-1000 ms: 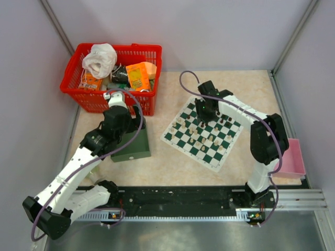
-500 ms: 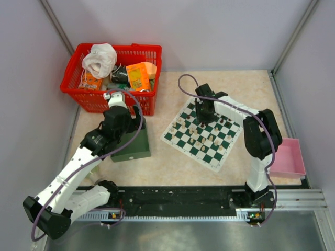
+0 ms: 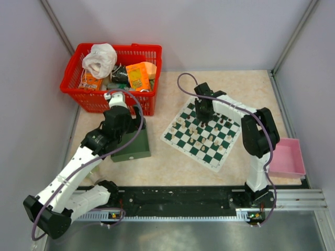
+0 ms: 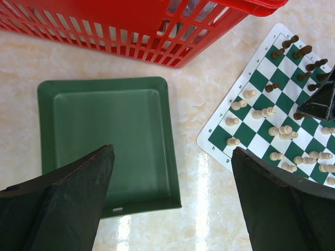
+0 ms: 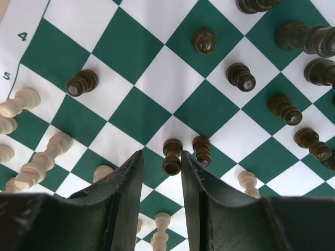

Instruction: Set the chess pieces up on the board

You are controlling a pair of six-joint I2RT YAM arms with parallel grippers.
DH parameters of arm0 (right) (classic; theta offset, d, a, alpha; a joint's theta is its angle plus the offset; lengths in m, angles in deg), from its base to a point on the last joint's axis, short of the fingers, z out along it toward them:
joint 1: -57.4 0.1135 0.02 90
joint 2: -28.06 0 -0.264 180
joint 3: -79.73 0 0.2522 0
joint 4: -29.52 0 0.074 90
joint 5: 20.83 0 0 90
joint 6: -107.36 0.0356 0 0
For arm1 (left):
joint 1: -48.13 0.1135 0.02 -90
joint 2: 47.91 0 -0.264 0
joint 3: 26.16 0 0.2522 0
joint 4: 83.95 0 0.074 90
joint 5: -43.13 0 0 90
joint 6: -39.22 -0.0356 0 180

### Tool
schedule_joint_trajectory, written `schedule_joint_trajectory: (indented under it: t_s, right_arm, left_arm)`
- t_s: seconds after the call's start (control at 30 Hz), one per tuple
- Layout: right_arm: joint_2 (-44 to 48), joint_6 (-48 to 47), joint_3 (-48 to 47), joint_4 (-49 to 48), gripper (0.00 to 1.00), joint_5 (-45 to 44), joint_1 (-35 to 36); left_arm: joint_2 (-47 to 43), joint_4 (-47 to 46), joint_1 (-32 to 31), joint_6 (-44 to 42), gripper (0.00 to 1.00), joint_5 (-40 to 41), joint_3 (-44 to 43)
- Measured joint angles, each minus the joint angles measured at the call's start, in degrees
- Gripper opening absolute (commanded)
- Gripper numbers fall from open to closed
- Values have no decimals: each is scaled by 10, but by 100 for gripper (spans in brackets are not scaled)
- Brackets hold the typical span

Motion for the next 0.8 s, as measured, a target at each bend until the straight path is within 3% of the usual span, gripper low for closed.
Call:
schedule_joint_trajectory:
  t_s: [0.2,0.43,0.8]
  right_arm:
    - [-12,0,0,0,34,-3,0]
    - [-12,-2,0,0,25,-5,0]
    - [-12,-5,0,7,26,-6,0]
  left_arm:
    - [5,0,0,0,99,-1,0]
    - [5,0,0,2,99,-5,0]
    - [5,0,0,2,99,-8,0]
